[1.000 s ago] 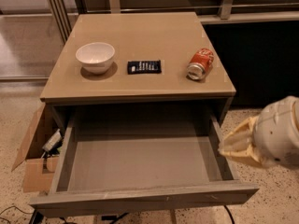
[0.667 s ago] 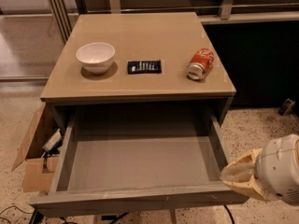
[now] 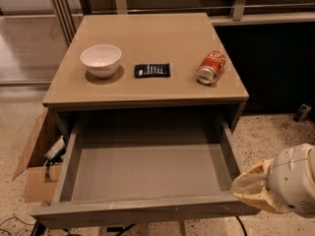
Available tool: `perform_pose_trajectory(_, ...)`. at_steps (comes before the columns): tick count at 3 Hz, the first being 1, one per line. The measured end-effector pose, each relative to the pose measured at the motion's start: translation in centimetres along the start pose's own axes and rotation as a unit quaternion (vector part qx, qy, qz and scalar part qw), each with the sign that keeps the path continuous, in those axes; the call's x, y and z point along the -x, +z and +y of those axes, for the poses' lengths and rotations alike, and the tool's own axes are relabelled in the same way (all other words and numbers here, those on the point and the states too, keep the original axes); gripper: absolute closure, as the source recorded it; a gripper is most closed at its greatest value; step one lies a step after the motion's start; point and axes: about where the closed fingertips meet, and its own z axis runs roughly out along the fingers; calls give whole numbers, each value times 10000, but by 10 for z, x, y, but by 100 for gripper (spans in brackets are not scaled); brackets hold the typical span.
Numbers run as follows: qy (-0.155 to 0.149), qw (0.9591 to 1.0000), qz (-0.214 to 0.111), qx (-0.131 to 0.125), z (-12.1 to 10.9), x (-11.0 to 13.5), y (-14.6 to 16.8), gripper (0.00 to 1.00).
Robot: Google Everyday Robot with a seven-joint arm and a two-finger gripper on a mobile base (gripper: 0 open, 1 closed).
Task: Close top drawer
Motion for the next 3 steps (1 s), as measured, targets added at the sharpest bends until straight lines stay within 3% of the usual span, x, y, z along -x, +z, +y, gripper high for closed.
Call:
perform_pose_trajectory(1,205,9997,-124,24,9,-9,26,100)
perform_pose_trajectory(3,834,9951,-510,-124,13,-42,103,100)
